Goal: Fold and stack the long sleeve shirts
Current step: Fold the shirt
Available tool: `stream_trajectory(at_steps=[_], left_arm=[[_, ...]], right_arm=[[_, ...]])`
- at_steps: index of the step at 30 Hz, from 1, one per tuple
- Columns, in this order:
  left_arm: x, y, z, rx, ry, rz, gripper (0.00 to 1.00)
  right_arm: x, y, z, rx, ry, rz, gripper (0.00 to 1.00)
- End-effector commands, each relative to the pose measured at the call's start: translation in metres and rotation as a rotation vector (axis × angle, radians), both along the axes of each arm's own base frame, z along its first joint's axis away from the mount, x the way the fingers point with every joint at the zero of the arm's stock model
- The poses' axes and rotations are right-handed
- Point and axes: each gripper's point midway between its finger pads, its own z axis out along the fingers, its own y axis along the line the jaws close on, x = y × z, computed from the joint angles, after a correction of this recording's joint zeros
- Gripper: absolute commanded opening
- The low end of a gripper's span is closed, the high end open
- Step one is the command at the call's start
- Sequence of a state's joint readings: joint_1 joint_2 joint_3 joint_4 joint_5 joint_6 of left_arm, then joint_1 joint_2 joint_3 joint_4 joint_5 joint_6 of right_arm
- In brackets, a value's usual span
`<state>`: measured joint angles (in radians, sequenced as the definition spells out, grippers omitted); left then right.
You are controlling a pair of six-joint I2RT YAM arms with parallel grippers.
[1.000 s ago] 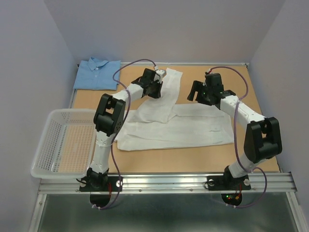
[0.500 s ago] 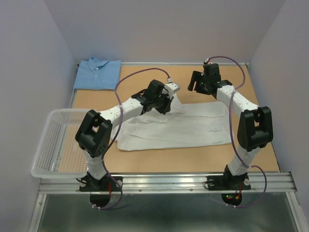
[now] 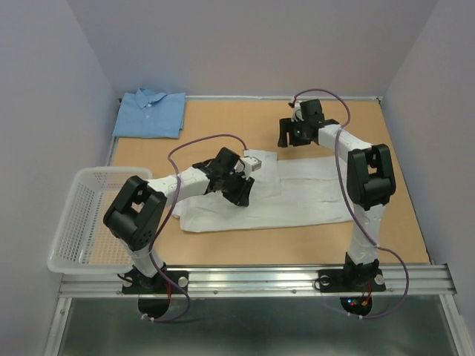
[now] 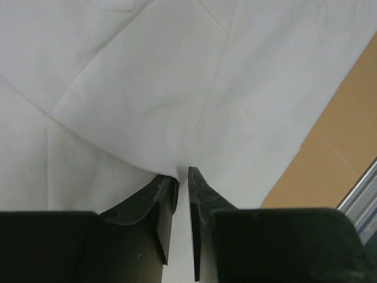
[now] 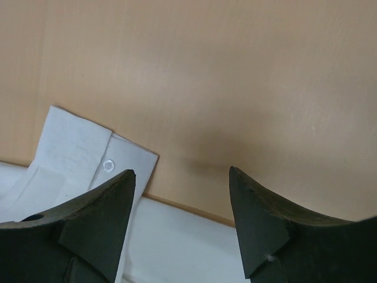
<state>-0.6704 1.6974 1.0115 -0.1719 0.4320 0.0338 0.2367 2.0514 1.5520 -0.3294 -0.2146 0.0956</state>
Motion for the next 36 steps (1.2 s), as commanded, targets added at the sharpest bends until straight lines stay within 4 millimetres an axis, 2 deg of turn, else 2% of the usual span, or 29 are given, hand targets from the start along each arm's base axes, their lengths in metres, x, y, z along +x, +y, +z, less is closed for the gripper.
stream_trajectory(at_steps=[1, 4, 6, 9, 14, 18, 21, 22, 23, 25, 27, 31, 33, 36], left_arm=[[0.001, -0.001, 0.024, -0.032, -0.035, 0.030, 0.47], [0.015, -0.004, 0.050, -0.066, -0.076, 0.106, 0.67], [0.025, -0.006, 0.065, -0.096, -0.112, 0.141, 0.71], [0.034, -0.001, 0.084, -0.137, -0.147, 0.201, 0.72], [0.055, 0.036, 0.103, -0.183, -0.183, 0.361, 0.72], [0.063, 0.065, 0.104, -0.222, -0.165, 0.477, 0.72], [0.065, 0.083, 0.100, -0.220, -0.155, 0.535, 0.72], [0.065, 0.087, 0.099, -0.219, -0.147, 0.552, 0.72], [0.066, 0.091, 0.098, -0.222, -0.146, 0.566, 0.72], [0.063, 0.095, 0.093, -0.220, -0.136, 0.581, 0.72], [0.063, 0.100, 0.088, -0.215, -0.127, 0.599, 0.72], [0.063, 0.106, 0.084, -0.213, -0.117, 0.619, 0.72], [0.063, 0.108, 0.082, -0.214, -0.112, 0.629, 0.72], [0.065, 0.112, 0.083, -0.217, -0.111, 0.636, 0.72]], right_arm=[[0.015, 0.027, 0.017, -0.004, -0.097, 0.162, 0.71], [0.009, 0.040, 0.007, -0.026, -0.094, 0.219, 0.71], [0.006, 0.044, -0.001, -0.032, -0.080, 0.233, 0.71], [0.003, 0.050, -0.018, -0.054, -0.058, 0.252, 0.71], [0.006, 0.047, -0.038, -0.147, -0.053, 0.231, 0.71], [0.003, 0.046, -0.053, -0.218, -0.047, 0.244, 0.69], [-0.009, 0.044, -0.063, -0.267, -0.030, 0.256, 0.66], [-0.012, 0.044, -0.059, -0.273, -0.036, 0.255, 0.64], [-0.022, 0.043, -0.066, -0.288, -0.016, 0.262, 0.64], [-0.028, 0.040, -0.063, -0.309, -0.018, 0.260, 0.63], [-0.036, 0.035, -0.069, -0.333, 0.003, 0.259, 0.61], [-0.041, 0.024, -0.074, -0.375, 0.022, 0.235, 0.60], [-0.044, 0.021, -0.081, -0.395, 0.044, 0.230, 0.56], [-0.048, 0.016, -0.091, -0.417, 0.074, 0.227, 0.43]])
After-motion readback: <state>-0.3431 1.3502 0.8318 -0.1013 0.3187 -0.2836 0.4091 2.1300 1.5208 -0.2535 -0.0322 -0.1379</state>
